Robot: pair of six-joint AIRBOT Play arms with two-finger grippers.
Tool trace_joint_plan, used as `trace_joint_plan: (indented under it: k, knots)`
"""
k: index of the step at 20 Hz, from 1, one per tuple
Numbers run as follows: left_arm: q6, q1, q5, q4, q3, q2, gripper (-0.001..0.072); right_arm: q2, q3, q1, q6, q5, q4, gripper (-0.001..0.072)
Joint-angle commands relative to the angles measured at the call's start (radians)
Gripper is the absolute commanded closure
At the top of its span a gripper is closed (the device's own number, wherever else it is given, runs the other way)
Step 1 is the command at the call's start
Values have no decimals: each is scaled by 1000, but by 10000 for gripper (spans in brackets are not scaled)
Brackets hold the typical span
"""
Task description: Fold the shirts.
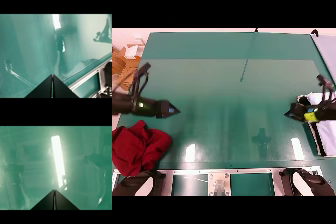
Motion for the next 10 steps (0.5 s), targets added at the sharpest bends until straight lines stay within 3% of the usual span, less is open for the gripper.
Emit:
trace_joint_plan:
  k: [1,10]
  knots:
    - [9,-2,36,11,-119,92,681,81,-116,78,4,-56,36,699]
    - [8,-2,64,11,-119,91,681,80,-117,79,1,-30,39,699]
